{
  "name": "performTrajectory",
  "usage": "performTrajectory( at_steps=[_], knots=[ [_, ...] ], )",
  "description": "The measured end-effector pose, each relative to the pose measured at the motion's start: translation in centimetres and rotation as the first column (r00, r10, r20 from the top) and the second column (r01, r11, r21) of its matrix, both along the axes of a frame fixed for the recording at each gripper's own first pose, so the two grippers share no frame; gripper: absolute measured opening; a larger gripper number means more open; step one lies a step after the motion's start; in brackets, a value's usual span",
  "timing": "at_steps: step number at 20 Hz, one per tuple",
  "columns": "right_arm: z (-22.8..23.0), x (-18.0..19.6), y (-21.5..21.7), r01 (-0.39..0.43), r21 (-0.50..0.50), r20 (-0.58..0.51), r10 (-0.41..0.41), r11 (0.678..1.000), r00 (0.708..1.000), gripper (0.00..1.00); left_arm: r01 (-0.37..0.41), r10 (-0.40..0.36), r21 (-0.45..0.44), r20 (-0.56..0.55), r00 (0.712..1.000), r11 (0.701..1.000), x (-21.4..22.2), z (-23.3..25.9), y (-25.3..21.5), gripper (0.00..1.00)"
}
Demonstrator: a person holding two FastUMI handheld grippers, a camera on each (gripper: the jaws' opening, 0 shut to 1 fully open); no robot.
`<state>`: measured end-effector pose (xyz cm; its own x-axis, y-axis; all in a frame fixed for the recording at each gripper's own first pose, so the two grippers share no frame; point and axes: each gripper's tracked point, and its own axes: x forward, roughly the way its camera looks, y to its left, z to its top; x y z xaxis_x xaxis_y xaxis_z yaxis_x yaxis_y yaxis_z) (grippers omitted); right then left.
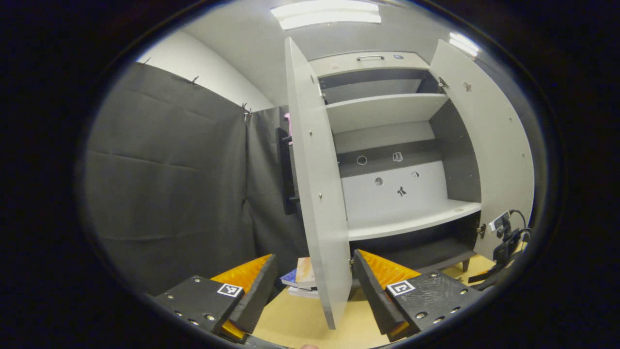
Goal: Grab one shoe with the right hand and put it into the shoe cabinet, grab the other shoe with the left hand and put it into the shoe cabinet; then close the right door with the right hand and the left door with the left hand.
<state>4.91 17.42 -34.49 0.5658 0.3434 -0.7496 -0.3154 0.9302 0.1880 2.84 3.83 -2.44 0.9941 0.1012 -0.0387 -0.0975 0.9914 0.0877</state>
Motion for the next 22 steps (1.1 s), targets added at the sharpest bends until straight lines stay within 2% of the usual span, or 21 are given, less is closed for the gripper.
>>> performTrajectory(
  at_steps=[4, 5, 6, 7, 8, 9, 11, 12, 13, 14, 15, 16, 17, 18, 19, 22],
  knots=[
    [-3.0, -0.1, 0.5, -0.024, -0.029, -0.077, 0.021, 0.999, 0.997, 0.91, -0.012, 0.012, 0.002, -0.023, 1.0, 1.0, 0.6, -1.1, 0.2, 0.92],
    [-3.5, -0.1, 0.7, -0.03, -0.037, -0.087, 0.027, 0.999, 0.996, 0.83, -0.015, 0.015, 0.002, -0.031, 0.999, 1.0, 0.7, -1.3, 0.2, 0.92],
    [-4.1, 0.1, 0.8, -0.034, -0.044, -0.099, 0.029, 0.998, 0.995, 0.9, -0.018, 0.018, 0.002, -0.036, 0.999, 1.0, 0.6, -1.4, 0.4, 0.92],
    [-4.7, 0.2, 1.1, -0.039, -0.048, -0.114, 0.033, 0.998, 0.993, 0.9, -0.022, 0.022, 0.003, -0.036, 0.999, 1.0, 0.6, -1.4, 0.5, 0.92],
    [-5.3, 0.3, 1.2, -0.043, -0.056, -0.131, 0.036, 0.998, 0.991, 0.83, -0.025, 0.026, 0.004, -0.036, 0.999, 1.0, 0.5, -1.5, 0.6, 0.92],
    [-6.0, 0.3, 1.6, -0.05, -0.054, -0.148, 0.041, 0.997, 0.988, 0.83, -0.03, 0.03, 0.006, -0.037, 0.999, 1.0, 0.5, -1.5, 0.7, 0.92],
    [-6.7, 0.2, 2.1, -0.055, -0.048, -0.184, 0.046, 0.997, 0.982, 0.74, -0.034, 0.034, 0.01, -0.042, 0.999, 0.999, 0.3, -1.6, 0.9, 0.92],
    [-7.4, 0.2, 1.9, -0.061, -0.067, -0.198, 0.047, 0.996, 0.979, 0.6, -0.03, 0.03, 0.011, -0.045, 0.999, 0.999, 0.2, -1.7, 0.9, 0.99],
    [-7.5, 0.2, 1.6, -0.062, -0.086, -0.196, 0.044, 0.994, 0.98, 0.56, -0.032, 0.033, 0.013, -0.046, 0.998, 0.999, 0.1, -1.7, 0.9, 0.99],
    [-7.8, 0.7, 1.3, -0.06, -0.102, -0.188, 0.04, 0.993, 0.981, 0.47, -0.035, 0.035, 0.014, -0.044, 0.998, 0.999, 0.1, -1.7, 1.1, 0.99],
    [-7.8, 0.6, 0.6, -0.053, -0.117, -0.19, 0.03, 0.992, 0.981, 0.35, -0.036, 0.036, 0.012, -0.044, 0.998, 0.999, 0.0, -1.6, 1.2, 0.99],
    [-7.6, 0.8, 0.8, -0.031, -0.086, -0.201, 0.013, 0.996, 0.979, 0.13, -0.036, 0.036, 0.009, -0.046, 0.998, 0.999, -0.1, -1.8, 1.1, 0.99],
    [-7.6, 0.5, 0.6, -0.008, -0.057, -0.22, -0.004, 0.998, 0.976, 0.11, -0.036, 0.036, 0.005, -0.046, 0.998, 0.999, -0.2, -1.8, 1.1, 0.99],
    [-7.4, 0.6, 0.5, 0.044, -0.009, -0.241, -0.044, 0.999, 0.969, 0.07, -0.036, 0.036, 0.003, -0.045, 0.998, 0.999, -0.2, -1.7, 1.1, 0.99],
    [-7.2, 0.6, 0.6, 0.06, 0.025, -0.261, -0.052, 0.998, 0.964, 0.02, -0.033, 0.033, 0.001, -0.043, 0.999, 0.999, -0.2, -1.7, 1.0, 0.99],
    [-6.0, 0.8, 0.0, 0.093, 0.056, -0.242, -0.077, 0.994, 0.967, 0.02, -0.02, 0.02, -0.004, -0.033, 0.999, 1.0, -0.2, -1.5, 0.6, 0.99]
  ],
)
